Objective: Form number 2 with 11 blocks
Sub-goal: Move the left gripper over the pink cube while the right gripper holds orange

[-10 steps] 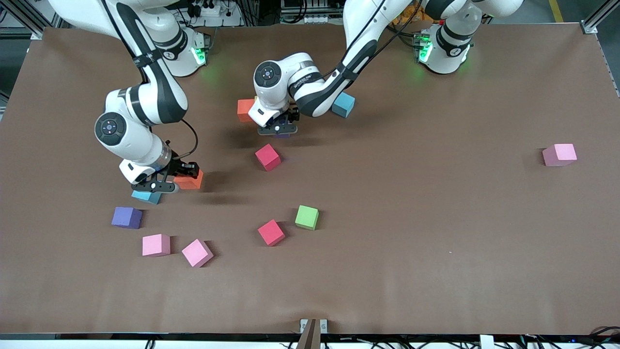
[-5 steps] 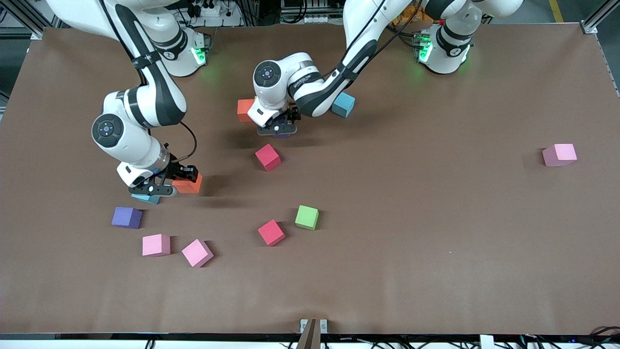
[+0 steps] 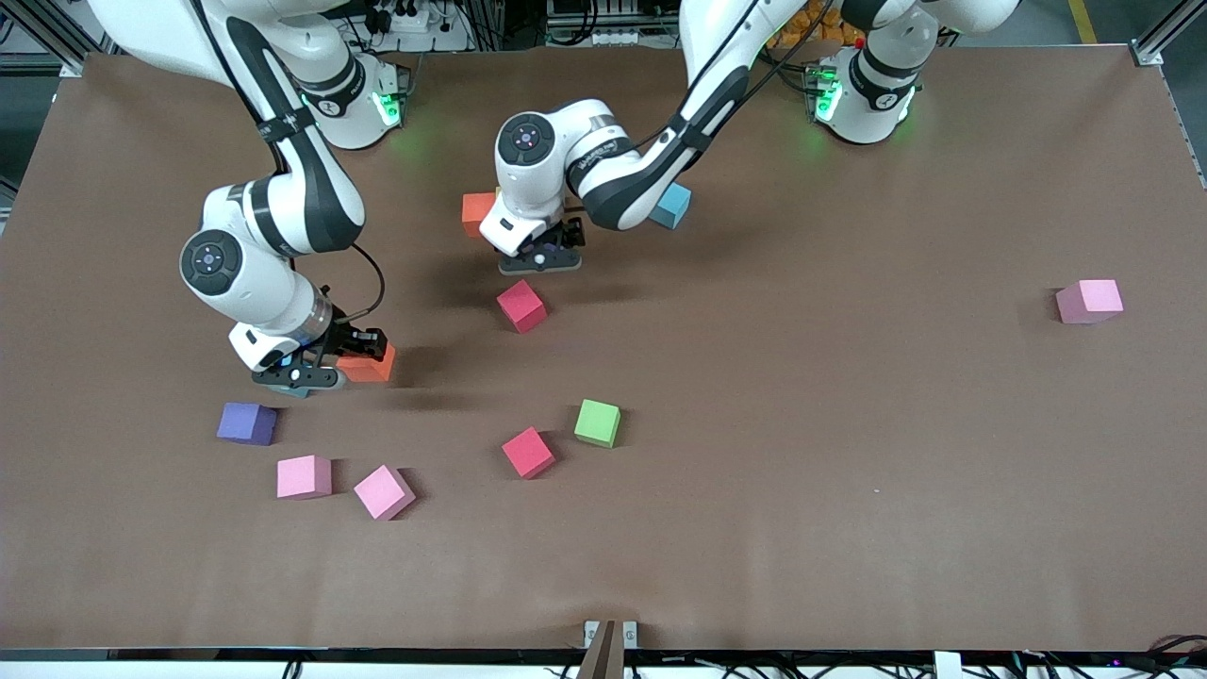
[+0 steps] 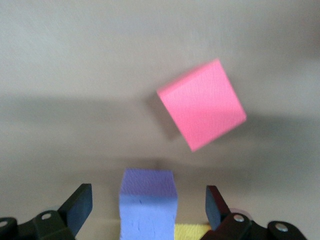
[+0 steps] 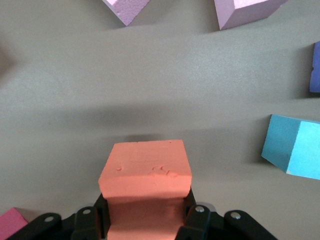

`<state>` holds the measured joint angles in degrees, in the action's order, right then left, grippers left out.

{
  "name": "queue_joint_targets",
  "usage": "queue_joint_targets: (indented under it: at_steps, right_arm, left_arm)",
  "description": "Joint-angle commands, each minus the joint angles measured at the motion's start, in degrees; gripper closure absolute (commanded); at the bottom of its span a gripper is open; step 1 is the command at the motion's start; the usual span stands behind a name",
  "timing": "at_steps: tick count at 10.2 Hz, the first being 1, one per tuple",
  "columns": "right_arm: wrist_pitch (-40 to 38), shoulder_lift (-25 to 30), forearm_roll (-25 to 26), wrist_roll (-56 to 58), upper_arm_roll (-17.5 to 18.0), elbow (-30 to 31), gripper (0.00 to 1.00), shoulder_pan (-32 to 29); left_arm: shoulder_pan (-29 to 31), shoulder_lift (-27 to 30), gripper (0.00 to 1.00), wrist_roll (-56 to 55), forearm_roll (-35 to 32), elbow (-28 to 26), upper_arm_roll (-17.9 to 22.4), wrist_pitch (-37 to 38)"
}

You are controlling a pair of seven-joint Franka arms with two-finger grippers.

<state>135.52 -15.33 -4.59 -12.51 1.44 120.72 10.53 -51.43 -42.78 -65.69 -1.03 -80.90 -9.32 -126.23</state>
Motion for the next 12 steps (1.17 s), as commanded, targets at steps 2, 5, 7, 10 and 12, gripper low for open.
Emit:
queue_joint_targets:
  at_steps: [2, 5, 7, 10, 12]
  right_arm:
    - [-0.78, -1.54, -4.53, -0.23, -0.12, -2.76, 1.0, 2.03]
    - [-0.87, -1.81, -6.57, -2.94, -0.21, -4.26, 1.0, 8.0]
    - [-4.71, -2.07, -6.49, -5.06, -0.3, -6.97, 1.0, 10.3]
    - [-7.99, -1.72, -5.7, 1.91, -0.82, -7.69, 1.0, 3.39]
    - [-8.6, -2.07, -5.7, 10.81, -0.82, -7.6, 1.0, -1.9]
  left_arm:
    - [-0.25, -0.72, 0.0, 1.86, -1.26, 3.64, 3.95, -1.8]
    - [-0.95, -1.96, 0.0, 22.81, -1.34, 3.12, 3.87, -6.22]
    - [-1.04, -3.53, 0.0, 36.72, -1.43, 3.2, 3.96, -7.44]
    - [-2.88, -5.56, 0.0, 43.8, -3.88, 3.11, 4.05, -10.44]
    - [-3.06, -7.05, 0.0, 46.26, -6.61, 3.2, 3.79, -12.53]
